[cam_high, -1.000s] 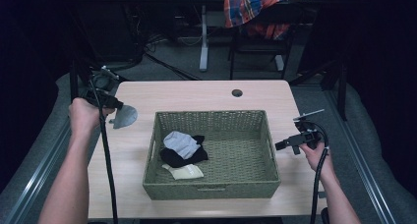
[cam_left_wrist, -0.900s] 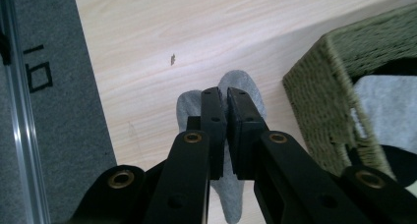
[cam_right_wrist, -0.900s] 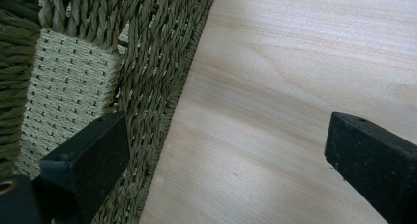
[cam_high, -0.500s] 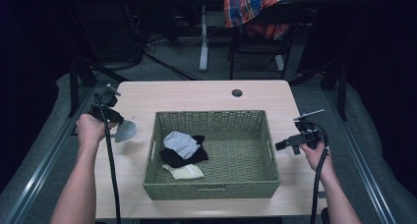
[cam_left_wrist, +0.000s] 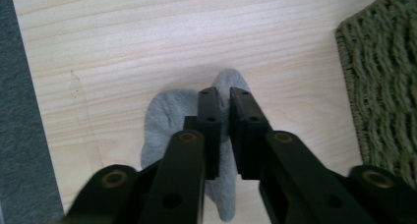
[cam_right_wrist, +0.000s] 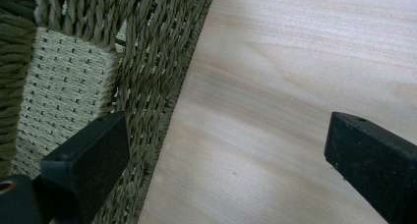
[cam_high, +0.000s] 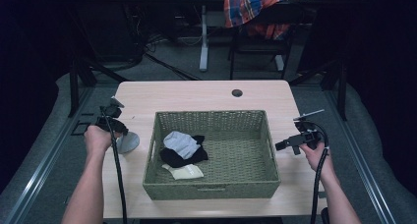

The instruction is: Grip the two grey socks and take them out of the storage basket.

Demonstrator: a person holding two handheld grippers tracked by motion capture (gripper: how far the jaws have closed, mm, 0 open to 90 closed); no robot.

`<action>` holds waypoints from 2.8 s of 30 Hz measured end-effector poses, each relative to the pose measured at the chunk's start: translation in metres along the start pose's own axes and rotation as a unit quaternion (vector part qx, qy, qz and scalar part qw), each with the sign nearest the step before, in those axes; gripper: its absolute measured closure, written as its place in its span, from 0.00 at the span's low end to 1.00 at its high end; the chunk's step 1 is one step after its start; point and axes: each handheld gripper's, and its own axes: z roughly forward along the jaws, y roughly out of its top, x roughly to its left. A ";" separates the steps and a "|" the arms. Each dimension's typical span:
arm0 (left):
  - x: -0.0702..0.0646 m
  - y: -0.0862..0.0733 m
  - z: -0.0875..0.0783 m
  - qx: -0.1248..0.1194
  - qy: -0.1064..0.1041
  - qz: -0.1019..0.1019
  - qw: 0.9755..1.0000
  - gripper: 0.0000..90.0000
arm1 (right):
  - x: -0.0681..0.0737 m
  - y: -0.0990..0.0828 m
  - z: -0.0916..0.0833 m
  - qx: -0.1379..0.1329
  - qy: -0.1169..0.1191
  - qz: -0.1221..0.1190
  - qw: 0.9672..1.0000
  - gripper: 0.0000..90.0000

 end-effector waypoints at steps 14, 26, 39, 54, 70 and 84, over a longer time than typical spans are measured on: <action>-0.045 0.005 -0.073 -0.054 0.008 0.069 0.996 0.25 | 0.002 0.000 0.001 -0.008 -0.004 0.005 1.000 0.03; -0.125 0.017 -0.083 -0.075 -0.005 0.164 0.984 0.07 | 0.003 0.000 0.001 -0.011 -0.005 0.009 1.000 0.03; -0.168 0.018 -0.052 -0.059 -0.018 0.201 0.978 0.01 | 0.001 0.000 0.001 -0.008 -0.003 0.005 1.000 0.04; -0.193 0.020 -0.019 -0.025 -0.037 0.221 0.974 0.07 | 0.003 0.000 0.002 -0.009 0.000 0.005 1.000 0.04; -0.202 0.027 0.025 0.046 -0.044 0.222 0.973 0.53 | 0.002 0.000 0.001 -0.007 -0.003 0.005 1.000 0.04; -0.204 0.025 0.030 0.060 -0.031 0.252 0.965 0.96 | 0.002 0.000 0.001 -0.008 -0.003 0.006 1.000 0.04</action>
